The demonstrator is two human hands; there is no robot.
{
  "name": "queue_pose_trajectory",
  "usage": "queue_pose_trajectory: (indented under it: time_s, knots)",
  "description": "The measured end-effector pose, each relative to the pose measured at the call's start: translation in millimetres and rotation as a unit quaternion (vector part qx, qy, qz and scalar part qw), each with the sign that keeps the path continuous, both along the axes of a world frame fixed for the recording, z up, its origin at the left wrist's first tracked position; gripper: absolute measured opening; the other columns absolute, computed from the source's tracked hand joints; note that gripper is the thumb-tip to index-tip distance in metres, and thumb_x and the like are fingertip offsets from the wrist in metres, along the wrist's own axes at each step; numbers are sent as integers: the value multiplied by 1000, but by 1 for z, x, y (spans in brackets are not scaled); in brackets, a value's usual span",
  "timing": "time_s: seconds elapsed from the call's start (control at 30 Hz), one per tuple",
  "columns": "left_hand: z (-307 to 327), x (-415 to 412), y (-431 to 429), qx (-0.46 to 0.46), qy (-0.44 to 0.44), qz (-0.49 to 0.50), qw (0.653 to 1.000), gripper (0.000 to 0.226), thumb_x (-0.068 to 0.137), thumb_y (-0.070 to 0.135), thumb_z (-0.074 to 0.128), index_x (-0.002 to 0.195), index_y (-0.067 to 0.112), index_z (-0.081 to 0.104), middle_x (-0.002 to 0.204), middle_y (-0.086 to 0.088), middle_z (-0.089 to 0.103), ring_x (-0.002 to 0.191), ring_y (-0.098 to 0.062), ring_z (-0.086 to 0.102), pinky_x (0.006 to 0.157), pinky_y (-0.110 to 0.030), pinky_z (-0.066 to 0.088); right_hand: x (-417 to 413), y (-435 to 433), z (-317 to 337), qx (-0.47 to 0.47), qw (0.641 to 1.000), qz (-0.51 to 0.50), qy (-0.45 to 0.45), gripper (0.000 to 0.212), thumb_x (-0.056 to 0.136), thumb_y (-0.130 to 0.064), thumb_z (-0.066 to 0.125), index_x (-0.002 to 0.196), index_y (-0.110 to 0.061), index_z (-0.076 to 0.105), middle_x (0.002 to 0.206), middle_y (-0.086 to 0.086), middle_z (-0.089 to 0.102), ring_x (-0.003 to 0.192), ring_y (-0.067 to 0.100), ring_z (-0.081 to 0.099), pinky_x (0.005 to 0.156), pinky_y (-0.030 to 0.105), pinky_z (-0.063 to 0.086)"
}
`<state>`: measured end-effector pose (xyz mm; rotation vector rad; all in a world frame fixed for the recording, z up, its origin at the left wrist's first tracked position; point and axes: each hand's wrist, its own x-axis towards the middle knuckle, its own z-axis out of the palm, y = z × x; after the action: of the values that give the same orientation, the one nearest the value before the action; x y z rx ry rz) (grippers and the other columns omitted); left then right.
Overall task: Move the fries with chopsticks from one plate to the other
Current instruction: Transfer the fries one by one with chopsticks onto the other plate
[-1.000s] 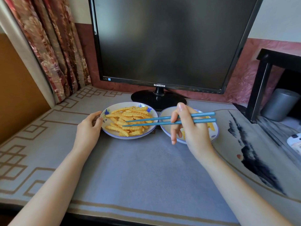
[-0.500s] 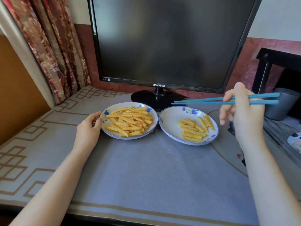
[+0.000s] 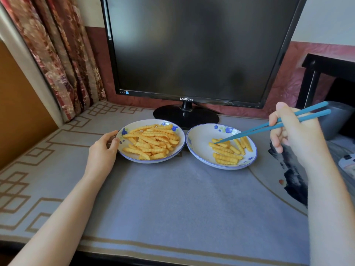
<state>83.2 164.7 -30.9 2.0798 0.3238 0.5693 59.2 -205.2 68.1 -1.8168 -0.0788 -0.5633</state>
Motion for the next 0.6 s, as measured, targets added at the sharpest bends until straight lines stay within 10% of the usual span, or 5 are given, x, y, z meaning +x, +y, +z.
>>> queue_pose_trajectory:
  time_s: [0.6]
  knots:
    - [0,0,0,-4,-1,1,1000,32,97,19,44,125,15,59,117,-4,64,97,-7,49,82,-20,33,-3,33,-2,110,990,-17,-88,42,103,-28,39,64,-13,45,41,-1,47,28,14,45,36,20,26]
